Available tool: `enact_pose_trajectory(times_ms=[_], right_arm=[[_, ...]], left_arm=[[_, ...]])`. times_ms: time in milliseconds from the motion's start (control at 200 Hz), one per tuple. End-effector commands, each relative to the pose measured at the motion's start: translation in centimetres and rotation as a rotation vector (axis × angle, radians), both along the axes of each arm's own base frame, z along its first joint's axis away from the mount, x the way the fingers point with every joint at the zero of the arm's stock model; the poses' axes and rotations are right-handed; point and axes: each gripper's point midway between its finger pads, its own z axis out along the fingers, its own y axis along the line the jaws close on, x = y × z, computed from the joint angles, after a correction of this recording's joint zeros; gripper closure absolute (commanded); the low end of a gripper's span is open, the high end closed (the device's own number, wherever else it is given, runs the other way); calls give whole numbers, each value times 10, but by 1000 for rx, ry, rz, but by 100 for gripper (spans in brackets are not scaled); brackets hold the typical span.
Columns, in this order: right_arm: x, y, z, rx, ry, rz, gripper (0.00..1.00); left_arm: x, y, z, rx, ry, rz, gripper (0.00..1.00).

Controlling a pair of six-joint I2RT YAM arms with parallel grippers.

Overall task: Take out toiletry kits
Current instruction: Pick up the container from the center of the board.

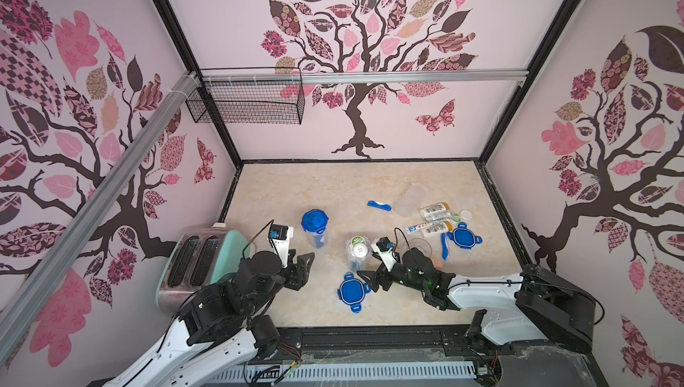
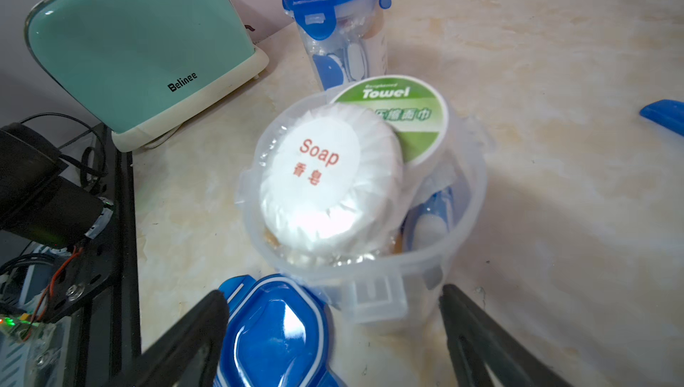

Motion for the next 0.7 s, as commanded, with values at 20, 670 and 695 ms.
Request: enact_pose_trajectory(times_ms=[20,670,695], right_arm=[[15,10,14,61,-42,-41,8],[42,22,-19,64,-123,-109,7],[42,22,-20,67,-122,-112,7]], left_arm=[[-1,2,-1,3,-8,-5,39],[0,-5,-8,28,16,-25,38],[0,-5,-8,29,16,-25,38]])
